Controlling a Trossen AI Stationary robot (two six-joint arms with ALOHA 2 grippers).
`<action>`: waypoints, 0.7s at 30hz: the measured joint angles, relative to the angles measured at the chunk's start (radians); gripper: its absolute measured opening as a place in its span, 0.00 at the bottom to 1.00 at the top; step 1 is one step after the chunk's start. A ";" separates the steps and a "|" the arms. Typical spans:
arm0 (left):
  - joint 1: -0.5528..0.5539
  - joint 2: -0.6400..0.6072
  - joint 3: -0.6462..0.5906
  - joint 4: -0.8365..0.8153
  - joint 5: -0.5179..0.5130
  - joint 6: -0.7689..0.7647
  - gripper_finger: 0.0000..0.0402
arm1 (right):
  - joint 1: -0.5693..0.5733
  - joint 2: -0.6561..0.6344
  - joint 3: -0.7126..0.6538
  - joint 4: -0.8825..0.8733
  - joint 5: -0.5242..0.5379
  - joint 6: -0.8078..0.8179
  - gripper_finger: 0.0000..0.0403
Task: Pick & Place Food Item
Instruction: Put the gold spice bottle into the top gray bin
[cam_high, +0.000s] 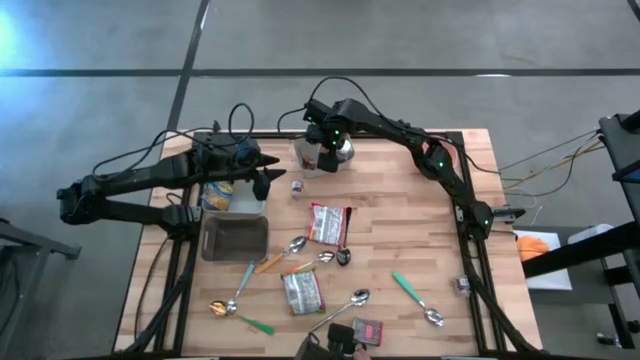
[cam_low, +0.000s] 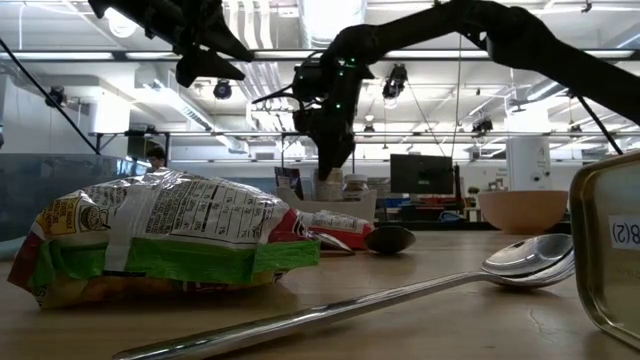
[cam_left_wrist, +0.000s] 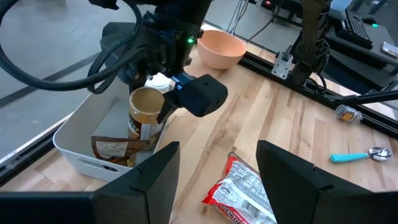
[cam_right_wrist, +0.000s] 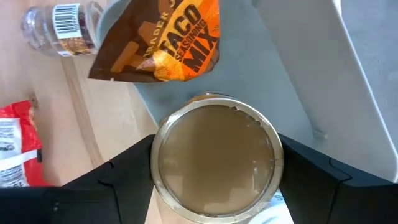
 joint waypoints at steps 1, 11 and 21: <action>0.000 0.000 0.000 0.000 0.000 0.000 0.54 | 0.000 0.000 0.000 0.000 -0.001 0.002 0.68; 0.000 0.000 0.000 -0.001 0.000 0.000 0.54 | 0.000 0.000 0.000 -0.001 -0.006 0.046 0.85; 0.000 0.000 0.000 -0.001 0.000 0.000 0.54 | 0.002 -0.001 -0.001 0.004 0.038 0.047 0.88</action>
